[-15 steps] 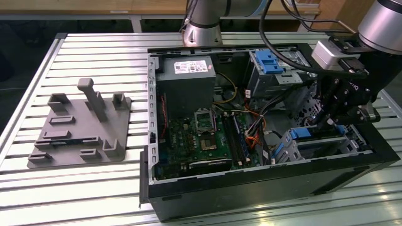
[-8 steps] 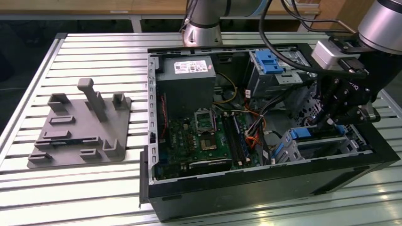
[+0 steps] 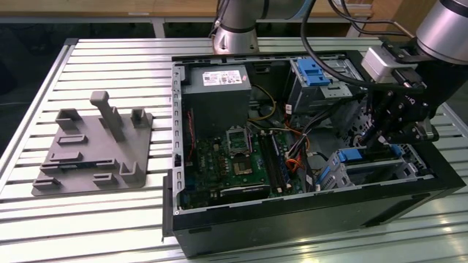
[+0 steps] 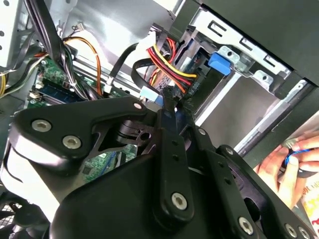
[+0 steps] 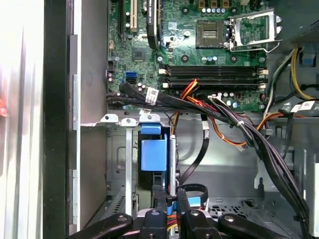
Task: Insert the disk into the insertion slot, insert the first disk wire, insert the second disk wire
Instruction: 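Insert the second disk wire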
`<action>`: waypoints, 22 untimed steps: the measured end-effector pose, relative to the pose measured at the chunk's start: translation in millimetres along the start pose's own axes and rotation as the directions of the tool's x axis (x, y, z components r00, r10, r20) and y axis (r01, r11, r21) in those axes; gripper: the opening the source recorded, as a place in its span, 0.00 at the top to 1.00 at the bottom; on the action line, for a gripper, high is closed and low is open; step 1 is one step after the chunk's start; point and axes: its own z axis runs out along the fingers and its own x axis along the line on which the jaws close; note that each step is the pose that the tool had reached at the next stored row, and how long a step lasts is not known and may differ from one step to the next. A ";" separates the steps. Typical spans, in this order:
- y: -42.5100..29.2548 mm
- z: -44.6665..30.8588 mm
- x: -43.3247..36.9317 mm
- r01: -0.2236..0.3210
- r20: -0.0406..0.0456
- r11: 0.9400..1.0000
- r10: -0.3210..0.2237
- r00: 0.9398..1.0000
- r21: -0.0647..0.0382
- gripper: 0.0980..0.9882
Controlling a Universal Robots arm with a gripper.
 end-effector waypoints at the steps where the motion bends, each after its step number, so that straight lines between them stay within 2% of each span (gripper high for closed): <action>1: 0.0 0.0 0.0 0.000 0.000 1.000 0.000 1.000 0.000 0.89; 7: 0.0 0.1 1.5 0.000 0.000 1.000 0.000 1.000 0.000 0.89; 13: 0.2 0.2 5.0 -0.003 0.009 1.000 0.003 1.000 0.001 0.89; 22: 0.0 1.8 8.2 -0.006 0.011 1.000 0.006 1.000 0.001 0.89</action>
